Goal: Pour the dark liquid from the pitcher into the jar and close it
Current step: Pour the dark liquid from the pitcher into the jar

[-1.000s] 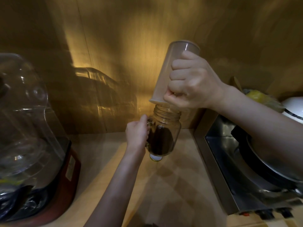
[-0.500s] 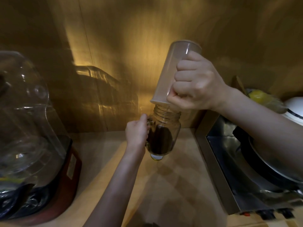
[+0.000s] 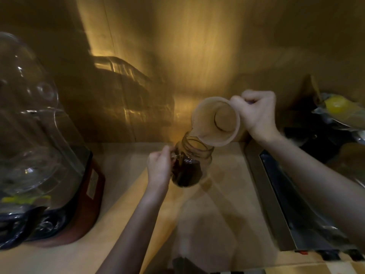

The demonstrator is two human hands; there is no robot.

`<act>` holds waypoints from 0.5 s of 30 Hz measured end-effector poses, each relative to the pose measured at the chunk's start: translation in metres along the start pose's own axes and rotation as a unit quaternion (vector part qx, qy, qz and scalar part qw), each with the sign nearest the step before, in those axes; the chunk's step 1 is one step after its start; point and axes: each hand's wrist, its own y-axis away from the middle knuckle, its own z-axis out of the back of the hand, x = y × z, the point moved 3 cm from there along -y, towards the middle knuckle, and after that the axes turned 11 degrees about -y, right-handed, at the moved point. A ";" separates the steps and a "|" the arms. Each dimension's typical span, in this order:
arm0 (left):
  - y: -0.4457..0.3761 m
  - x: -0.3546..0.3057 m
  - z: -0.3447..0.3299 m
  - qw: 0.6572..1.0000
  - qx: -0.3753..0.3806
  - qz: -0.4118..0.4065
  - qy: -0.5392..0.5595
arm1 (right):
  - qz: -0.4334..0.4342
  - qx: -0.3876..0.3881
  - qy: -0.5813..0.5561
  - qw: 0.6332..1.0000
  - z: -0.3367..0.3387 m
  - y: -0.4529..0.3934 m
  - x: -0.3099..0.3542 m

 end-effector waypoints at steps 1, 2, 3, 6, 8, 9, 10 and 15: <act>-0.002 0.007 0.002 1.000 0.000 0.007 0.010 | -0.064 -0.031 -0.039 0.997 -0.002 0.006 -0.014; -0.005 0.014 0.005 1.000 -0.008 0.016 0.018 | -0.121 -0.066 -0.069 0.988 -0.005 0.011 -0.028; -0.007 0.021 0.008 0.999 -0.017 0.023 0.022 | -0.172 -0.096 -0.089 0.976 -0.009 0.018 -0.041; -0.014 0.036 0.014 0.998 -0.050 0.037 0.025 | -0.319 -0.155 -0.160 0.921 -0.032 0.038 -0.080; -0.021 0.048 0.021 0.995 -0.089 0.041 0.011 | -0.389 -0.206 -0.226 0.869 -0.051 0.050 -0.106; -0.027 0.054 0.023 0.995 -0.096 0.032 0.002 | -0.418 -0.226 -0.245 0.845 -0.061 0.056 -0.117; -0.032 0.060 0.025 0.996 -0.092 0.016 -0.011 | -0.445 -0.239 -0.253 0.825 -0.071 0.061 -0.128; -0.047 0.085 0.027 0.990 -0.139 0.003 -0.018 | -0.530 -0.206 -0.238 0.787 -0.116 0.083 -0.163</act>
